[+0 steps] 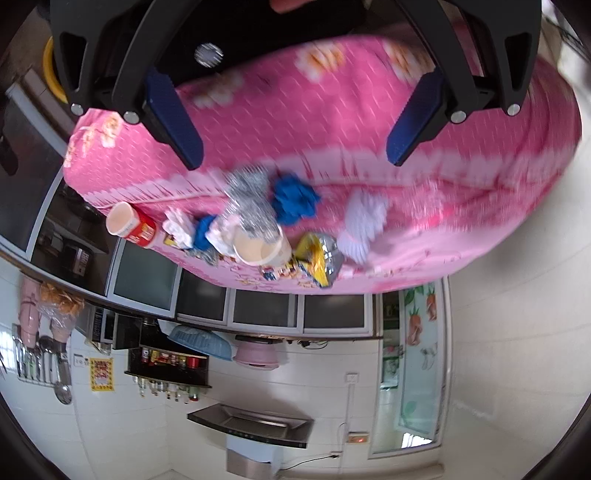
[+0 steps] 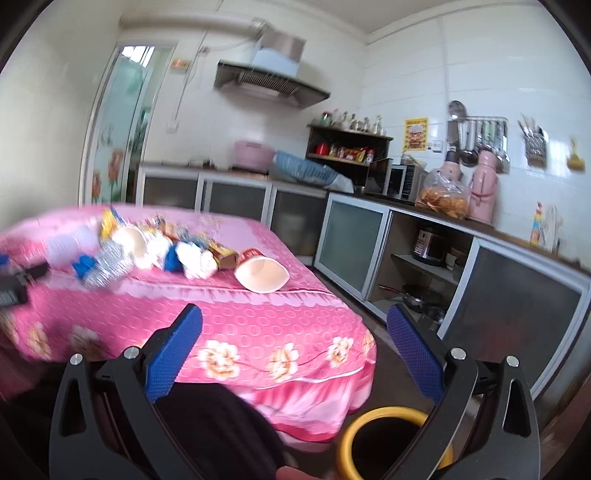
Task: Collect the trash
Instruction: 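Grasp the white mesh net with the left gripper while the right grasps the red-and-white cup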
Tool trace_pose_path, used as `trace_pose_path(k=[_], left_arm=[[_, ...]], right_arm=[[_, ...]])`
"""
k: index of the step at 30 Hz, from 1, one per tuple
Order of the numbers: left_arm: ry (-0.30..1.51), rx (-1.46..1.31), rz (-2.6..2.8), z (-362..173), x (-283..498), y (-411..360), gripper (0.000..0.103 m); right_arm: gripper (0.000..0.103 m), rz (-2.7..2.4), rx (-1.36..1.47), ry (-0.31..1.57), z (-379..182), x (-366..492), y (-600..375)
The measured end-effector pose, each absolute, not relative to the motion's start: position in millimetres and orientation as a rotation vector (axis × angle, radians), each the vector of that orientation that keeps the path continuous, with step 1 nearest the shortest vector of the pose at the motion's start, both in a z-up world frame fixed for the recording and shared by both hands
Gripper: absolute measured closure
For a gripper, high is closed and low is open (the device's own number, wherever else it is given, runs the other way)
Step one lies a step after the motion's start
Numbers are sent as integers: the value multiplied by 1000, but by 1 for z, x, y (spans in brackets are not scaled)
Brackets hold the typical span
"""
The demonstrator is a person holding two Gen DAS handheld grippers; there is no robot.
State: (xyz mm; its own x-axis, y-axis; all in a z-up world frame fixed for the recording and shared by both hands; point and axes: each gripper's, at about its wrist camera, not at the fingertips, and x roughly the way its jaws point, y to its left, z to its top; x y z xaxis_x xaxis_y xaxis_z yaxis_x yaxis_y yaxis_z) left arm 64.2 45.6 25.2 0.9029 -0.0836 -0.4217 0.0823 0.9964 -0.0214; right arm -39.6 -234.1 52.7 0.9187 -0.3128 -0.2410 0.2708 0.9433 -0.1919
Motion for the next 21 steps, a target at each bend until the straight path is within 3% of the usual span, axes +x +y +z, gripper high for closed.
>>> trace_pose_path(k=[3, 8, 15, 21], left_arm=[[403, 47, -120, 33, 75, 59, 7], [523, 9, -137, 41, 104, 88, 7], [530, -104, 6, 43, 135, 126, 7], [589, -33, 24, 37, 170, 119, 7]], right_arm=[[7, -247, -96, 332, 62, -15, -252], [7, -194, -12, 382, 64, 20, -270], [7, -193, -47, 396, 60, 64, -278], [7, -168, -83, 448, 57, 99, -288]])
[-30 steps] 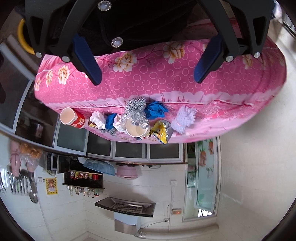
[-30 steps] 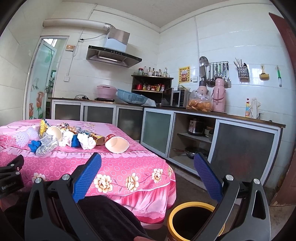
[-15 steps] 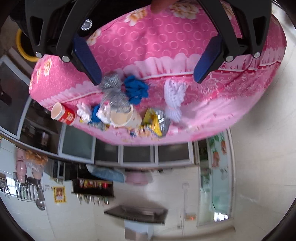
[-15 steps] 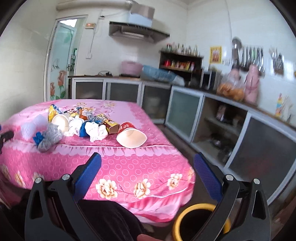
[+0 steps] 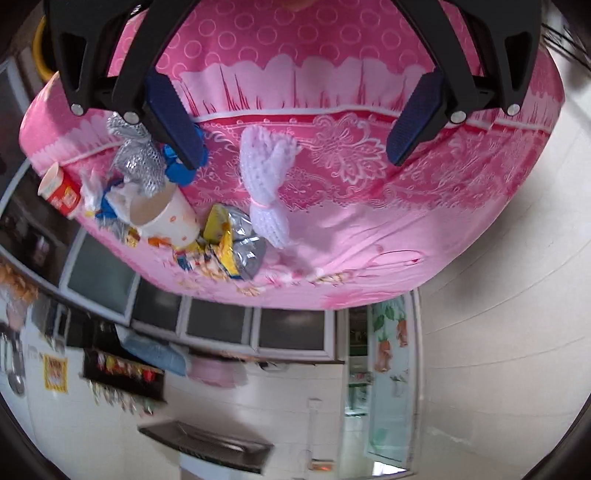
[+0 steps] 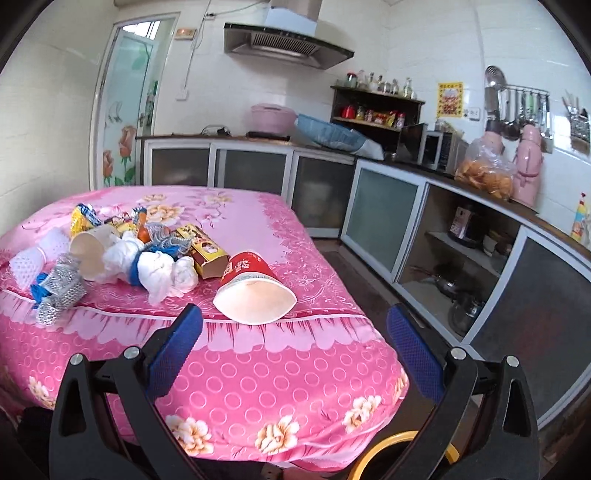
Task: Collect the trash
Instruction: 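Grasp the white mesh net with the left gripper while the right grasps the red-and-white cup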
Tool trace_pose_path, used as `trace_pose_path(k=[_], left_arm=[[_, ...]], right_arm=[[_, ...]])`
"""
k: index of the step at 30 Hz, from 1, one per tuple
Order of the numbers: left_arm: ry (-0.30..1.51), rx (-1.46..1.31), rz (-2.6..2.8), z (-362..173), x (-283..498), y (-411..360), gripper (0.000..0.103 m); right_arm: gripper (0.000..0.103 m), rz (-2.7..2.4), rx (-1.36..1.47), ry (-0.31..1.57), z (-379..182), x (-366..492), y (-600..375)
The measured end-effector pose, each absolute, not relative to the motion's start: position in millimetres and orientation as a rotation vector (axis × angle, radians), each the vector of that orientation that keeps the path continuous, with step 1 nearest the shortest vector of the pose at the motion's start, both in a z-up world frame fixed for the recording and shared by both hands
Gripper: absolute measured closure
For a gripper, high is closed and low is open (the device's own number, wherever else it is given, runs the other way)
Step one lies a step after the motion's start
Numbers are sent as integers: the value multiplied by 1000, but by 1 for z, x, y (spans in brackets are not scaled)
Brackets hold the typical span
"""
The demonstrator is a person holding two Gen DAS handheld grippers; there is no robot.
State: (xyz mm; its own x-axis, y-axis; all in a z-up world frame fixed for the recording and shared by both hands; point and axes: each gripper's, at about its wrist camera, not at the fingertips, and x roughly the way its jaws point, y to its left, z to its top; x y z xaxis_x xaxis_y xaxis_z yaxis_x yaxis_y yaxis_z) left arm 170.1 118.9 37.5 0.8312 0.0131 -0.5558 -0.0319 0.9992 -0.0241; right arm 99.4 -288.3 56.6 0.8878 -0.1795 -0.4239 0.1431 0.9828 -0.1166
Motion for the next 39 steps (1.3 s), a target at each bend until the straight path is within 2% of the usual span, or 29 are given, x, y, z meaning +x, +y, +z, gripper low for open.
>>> trace_pose_path(k=[7, 11, 16, 28, 32, 34, 35, 36, 37, 38, 39], left_arm=[[704, -27, -19, 38, 217, 116, 7], [760, 48, -35, 33, 239, 104, 7], [836, 6, -77, 26, 260, 101, 7], [958, 19, -8, -3, 312, 103, 7], [1008, -71, -17, -16, 323, 115, 7], [994, -81, -36, -15, 321, 115, 8], [995, -87, -42, -14, 321, 116, 9], [996, -89, -36, -15, 321, 117, 16], [996, -87, -33, -15, 321, 116, 27], [995, -81, -28, -16, 321, 117, 34], [994, -74, -19, -15, 322, 118, 51]], right_arm=[[7, -168, -142, 477, 54, 135, -297], [7, -169, -230, 554, 42, 166, -298], [7, -160, -275, 613, 26, 193, -303], [7, -89, -254, 710, 6, 244, -305], [9, -68, -250, 724, 2, 255, -303], [16, -60, -232, 745, 0, 260, -304], [24, -63, -234, 757, -1, 262, -303], [29, -69, -245, 766, -3, 265, -302], [40, -69, -256, 771, -5, 267, -301], [53, -64, -259, 772, -6, 268, -299], [75, -63, -258, 769, -5, 268, -298]])
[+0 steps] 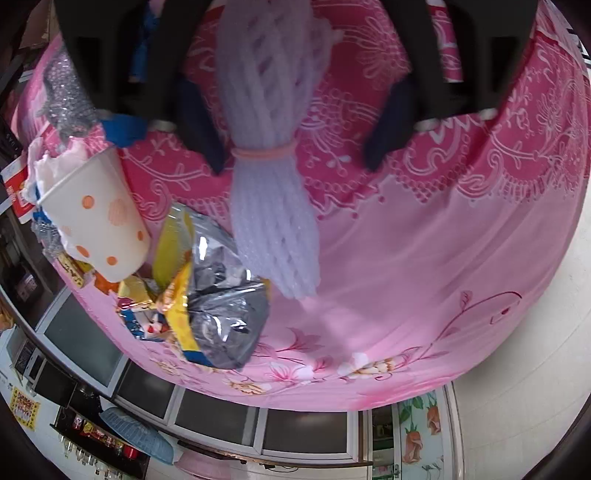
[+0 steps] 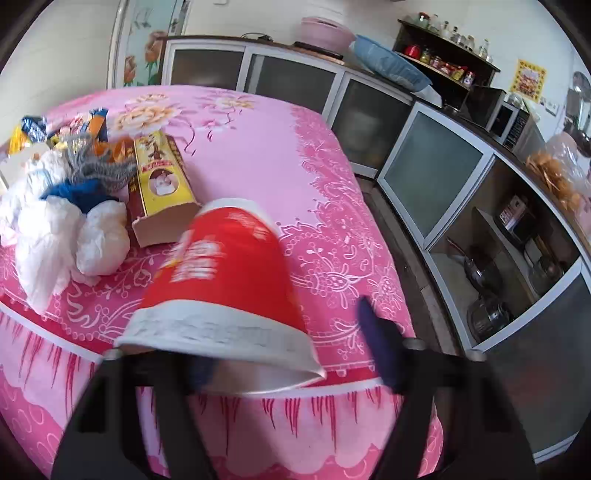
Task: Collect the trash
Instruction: 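Grasp the white mesh net with the left gripper while the right grasps the red-and-white cup, then carry both items over the yellow-rimmed bin and open both grippers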
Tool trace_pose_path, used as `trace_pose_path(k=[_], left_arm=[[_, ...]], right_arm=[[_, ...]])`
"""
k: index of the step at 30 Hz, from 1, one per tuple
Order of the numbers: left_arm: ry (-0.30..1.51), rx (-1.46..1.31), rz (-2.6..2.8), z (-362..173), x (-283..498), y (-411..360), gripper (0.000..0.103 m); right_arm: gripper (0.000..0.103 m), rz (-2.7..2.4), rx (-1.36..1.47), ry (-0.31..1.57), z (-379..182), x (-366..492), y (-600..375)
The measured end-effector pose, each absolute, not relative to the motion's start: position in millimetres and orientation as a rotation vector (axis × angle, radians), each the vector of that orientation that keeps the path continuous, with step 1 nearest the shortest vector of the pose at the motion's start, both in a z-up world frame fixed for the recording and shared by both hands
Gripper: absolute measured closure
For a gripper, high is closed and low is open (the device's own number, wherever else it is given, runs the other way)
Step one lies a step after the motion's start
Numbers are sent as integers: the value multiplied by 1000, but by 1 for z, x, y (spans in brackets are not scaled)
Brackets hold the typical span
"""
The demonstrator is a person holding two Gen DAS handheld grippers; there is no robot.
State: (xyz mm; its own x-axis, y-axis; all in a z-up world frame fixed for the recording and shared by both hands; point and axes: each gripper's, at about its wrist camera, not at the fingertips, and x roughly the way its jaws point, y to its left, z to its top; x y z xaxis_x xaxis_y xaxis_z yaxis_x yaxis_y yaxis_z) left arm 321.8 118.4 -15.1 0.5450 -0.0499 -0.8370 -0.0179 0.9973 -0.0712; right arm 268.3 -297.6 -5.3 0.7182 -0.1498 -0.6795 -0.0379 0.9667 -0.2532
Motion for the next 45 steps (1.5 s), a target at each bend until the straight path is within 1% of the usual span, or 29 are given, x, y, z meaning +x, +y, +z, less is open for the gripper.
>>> trace_pose_path(k=[1, 2, 4, 10, 17, 22, 28, 34, 41, 45], left_arm=[[990, -77, -11, -15, 322, 121, 78], [991, -103, -24, -15, 321, 123, 77], [988, -115, -30, -13, 320, 124, 79], [941, -123, -40, 3, 303, 123, 79], [804, -154, -62, 51, 269, 129, 79], [737, -115, -170, 76, 244, 96, 79], [699, -8, -447, 88, 220, -6, 79], [701, 90, -727, 82, 196, -132, 78], [740, 202, -973, 47, 161, -272, 78], [800, 295, -1074, 19, 134, -345, 78]], right_arm=[[84, -73, -251, 760, -4, 268, -298], [93, -75, -241, 755, -3, 267, -298], [96, -77, -224, 748, 0, 265, -299], [96, -99, -205, 674, 20, 246, -298], [96, -118, -153, 620, 47, 218, -307], [96, -155, -87, 602, 59, 179, -332], [96, -242, -20, 586, 66, 114, -378], [96, -394, 18, 587, 64, 30, -437], [96, -546, 63, 600, 51, -45, -496], [95, -598, 114, 661, 19, -71, -524]])
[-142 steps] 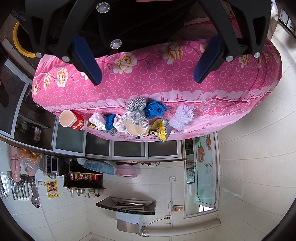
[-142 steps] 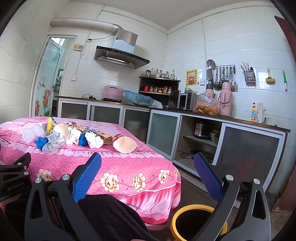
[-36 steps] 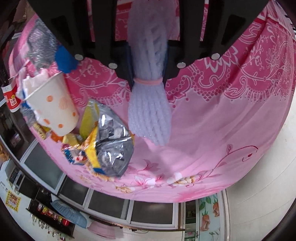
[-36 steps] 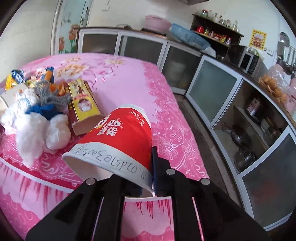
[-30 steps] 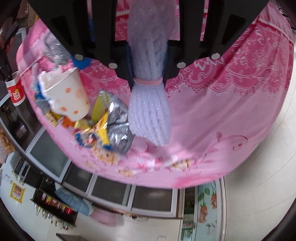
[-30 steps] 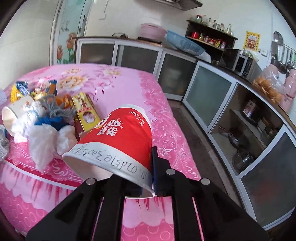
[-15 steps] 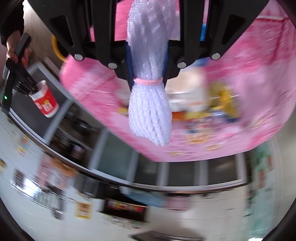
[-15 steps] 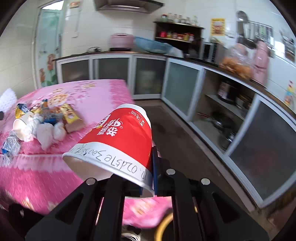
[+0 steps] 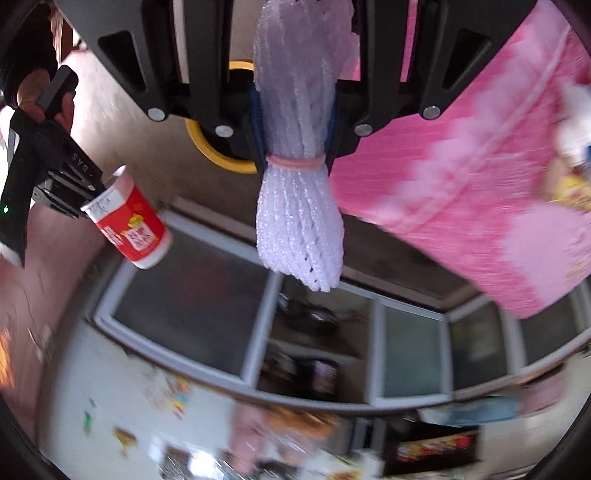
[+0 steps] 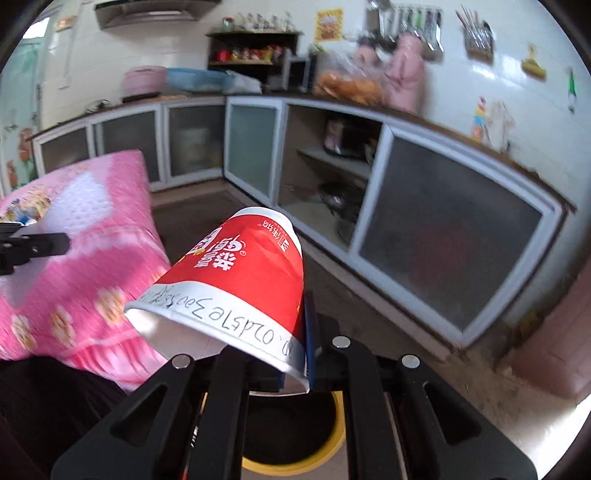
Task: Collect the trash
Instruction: 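Carry both items over the yellow-rimmed bin and open both grippers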
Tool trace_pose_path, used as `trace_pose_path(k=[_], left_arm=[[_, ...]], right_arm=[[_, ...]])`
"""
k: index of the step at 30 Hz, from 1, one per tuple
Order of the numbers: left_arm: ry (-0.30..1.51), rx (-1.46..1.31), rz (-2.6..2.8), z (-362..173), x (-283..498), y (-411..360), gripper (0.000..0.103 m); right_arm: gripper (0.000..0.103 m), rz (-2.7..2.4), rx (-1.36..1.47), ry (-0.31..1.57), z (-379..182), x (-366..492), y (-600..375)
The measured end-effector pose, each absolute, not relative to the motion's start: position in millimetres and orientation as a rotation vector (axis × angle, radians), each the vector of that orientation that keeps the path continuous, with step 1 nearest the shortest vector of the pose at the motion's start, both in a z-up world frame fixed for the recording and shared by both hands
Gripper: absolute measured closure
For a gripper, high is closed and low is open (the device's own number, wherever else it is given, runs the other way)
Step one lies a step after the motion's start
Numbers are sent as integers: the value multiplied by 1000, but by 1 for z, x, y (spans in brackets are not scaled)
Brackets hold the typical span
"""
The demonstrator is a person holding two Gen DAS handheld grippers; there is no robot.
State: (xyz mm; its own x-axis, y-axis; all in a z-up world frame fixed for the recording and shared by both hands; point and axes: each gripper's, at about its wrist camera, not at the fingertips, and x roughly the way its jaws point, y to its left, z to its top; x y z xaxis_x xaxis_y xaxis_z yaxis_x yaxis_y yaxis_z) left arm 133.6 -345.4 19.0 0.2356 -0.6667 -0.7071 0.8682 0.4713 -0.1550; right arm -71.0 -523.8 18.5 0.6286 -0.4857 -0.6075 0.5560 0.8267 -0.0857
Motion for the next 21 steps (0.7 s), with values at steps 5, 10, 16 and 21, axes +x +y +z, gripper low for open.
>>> trace_pose_path(k=[5, 10, 16, 21], left_arm=[[916, 451, -1124, -38, 104, -418, 78], [976, 587, -1121, -85, 91, -457, 78], [1011, 676, -1108, -114, 83, -489, 78], [1037, 721, -1095, -133, 78, -506, 78]], right_arm=[[95, -618, 187, 769, -38, -93, -549], [95, -622, 269, 893, -98, -102, -567], [95, -617, 321, 988, -133, -88, -575], [95, -616, 332, 1036, -145, -72, -578]])
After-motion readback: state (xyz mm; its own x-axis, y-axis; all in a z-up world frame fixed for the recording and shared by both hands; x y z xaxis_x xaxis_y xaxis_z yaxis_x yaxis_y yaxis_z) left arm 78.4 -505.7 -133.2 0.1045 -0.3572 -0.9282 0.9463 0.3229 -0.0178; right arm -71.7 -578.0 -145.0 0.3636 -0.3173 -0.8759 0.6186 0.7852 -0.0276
